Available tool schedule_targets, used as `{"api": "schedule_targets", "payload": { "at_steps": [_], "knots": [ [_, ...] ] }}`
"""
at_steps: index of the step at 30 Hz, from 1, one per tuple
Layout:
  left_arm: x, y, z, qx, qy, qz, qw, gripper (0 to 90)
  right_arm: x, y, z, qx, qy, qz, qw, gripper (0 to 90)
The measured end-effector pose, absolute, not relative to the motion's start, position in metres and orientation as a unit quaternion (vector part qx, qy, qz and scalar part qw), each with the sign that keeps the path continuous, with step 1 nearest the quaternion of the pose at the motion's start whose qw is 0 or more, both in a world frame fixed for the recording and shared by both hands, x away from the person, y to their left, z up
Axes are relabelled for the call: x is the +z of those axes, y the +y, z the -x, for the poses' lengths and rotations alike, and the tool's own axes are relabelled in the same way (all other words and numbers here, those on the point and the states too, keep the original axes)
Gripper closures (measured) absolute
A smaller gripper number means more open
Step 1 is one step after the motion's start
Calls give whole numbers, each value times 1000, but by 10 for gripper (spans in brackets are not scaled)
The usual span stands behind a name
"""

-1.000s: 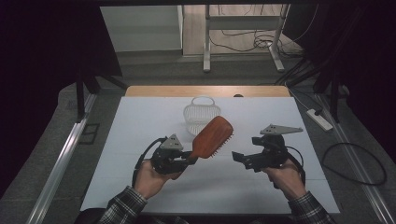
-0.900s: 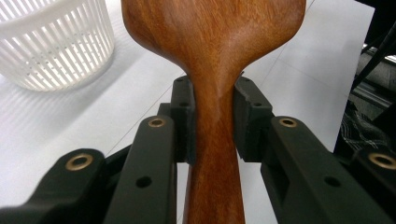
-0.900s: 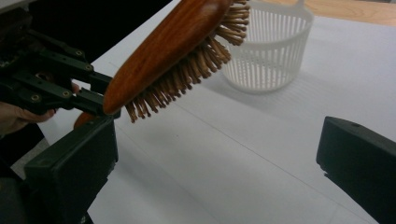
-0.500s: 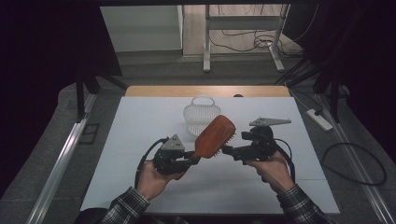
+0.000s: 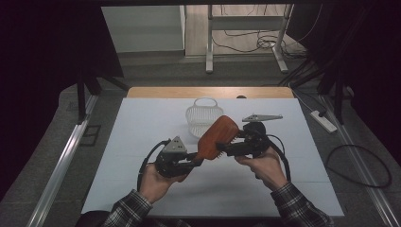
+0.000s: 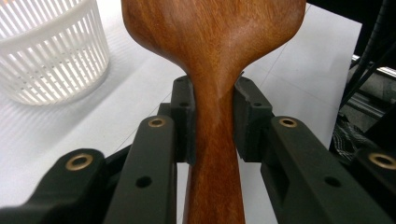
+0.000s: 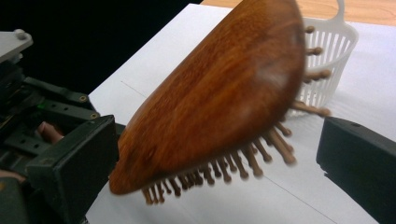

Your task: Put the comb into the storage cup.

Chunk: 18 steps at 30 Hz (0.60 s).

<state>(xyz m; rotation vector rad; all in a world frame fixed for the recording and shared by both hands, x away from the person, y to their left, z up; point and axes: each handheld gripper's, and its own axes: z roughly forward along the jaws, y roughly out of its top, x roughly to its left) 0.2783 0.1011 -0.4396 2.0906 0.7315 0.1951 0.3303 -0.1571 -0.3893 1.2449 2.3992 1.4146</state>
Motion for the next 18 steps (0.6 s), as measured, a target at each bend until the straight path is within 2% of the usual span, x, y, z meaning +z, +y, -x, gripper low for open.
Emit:
{"api": "schedule_targets", "payload": {
  "at_steps": [6, 11, 18],
  "knots": [
    [-439, 102, -278, 80, 296, -841, 446, 723, -393, -150, -335, 465, 783, -411, 35, 7],
    [-439, 101, -278, 84, 295, -840, 447, 723, -394, -145, -339, 474, 776, -416, 26, 48],
    [-440, 99, -278, 82, 294, -842, 445, 723, -396, -141, -342, 487, 765, -422, 8, 220]
  ]
}}
